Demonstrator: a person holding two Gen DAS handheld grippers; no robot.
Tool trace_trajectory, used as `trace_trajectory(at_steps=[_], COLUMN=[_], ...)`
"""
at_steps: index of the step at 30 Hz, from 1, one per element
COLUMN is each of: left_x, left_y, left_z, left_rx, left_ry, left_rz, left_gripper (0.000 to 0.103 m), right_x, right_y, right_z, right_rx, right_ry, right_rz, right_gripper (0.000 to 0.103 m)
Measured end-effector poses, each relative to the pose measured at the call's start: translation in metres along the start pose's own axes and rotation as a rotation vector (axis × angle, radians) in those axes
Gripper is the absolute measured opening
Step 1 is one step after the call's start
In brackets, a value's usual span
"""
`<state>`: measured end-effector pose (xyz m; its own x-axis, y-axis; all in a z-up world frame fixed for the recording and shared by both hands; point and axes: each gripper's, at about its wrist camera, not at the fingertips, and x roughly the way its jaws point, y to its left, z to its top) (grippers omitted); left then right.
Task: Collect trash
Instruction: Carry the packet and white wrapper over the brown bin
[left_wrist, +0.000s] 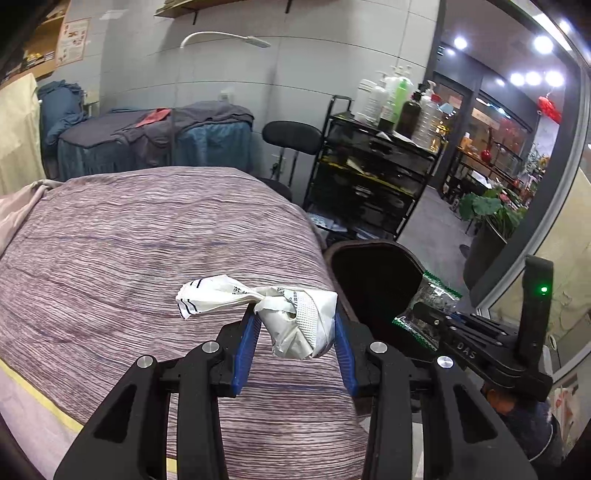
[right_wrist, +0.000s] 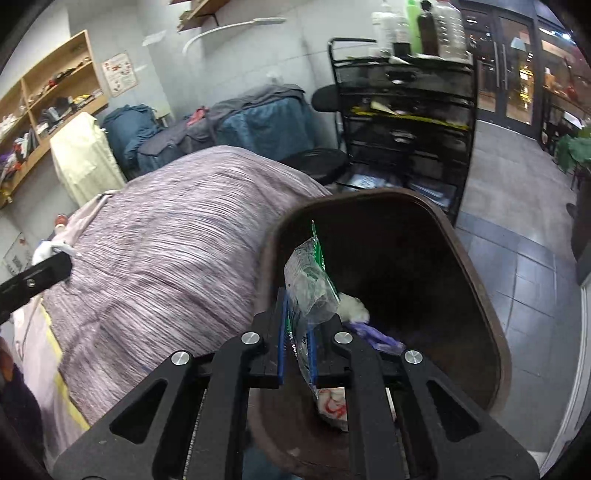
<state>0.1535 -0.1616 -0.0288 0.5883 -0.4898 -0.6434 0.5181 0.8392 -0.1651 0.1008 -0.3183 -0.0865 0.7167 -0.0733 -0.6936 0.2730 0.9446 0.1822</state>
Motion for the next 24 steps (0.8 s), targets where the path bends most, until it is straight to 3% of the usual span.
trace_trajectory(at_steps=[5,15,16,17,19,24], left_x=[0.006,0.012,0.013,0.013,0.014,0.018], left_y=[-0.018,-0.039,-0.041,-0.042,-0.044,-0.050], left_z=[-0.003,-0.008,-0.009,-0.009,-0.010,-0.009], left_rx=[0.020,0.051,0.054,0.056,0.060,0.067], left_ry=[0.014,0.032,0.034,0.036,0.041,0.051], left_rz=[-0.020,-0.039,-0.040,-0.042,-0.044,-0.057], left_gripper=[0.038,0.038,0.038,0.038,0.038,0.038], right_x=[0.008,0.019,0.020,0.020,0.014,0.008], right_y=[-0.028,-0.045,-0.046,-0.047,-0.049,-0.053], right_z=[-0.009,-0.016,-0.017,-0.018,-0.020,-0.020], right_rx=[0.038,0.048,0.052,0.059,0.084,0.105], right_ry=[0.036,0.083,0.086,0.085,0.052,0.025], right_rz=[-0.060,-0.124,-0.125,-0.127,-0.129,-0.128], right_gripper=[0.010,0.011,0.022,0.050,0.077,0.083])
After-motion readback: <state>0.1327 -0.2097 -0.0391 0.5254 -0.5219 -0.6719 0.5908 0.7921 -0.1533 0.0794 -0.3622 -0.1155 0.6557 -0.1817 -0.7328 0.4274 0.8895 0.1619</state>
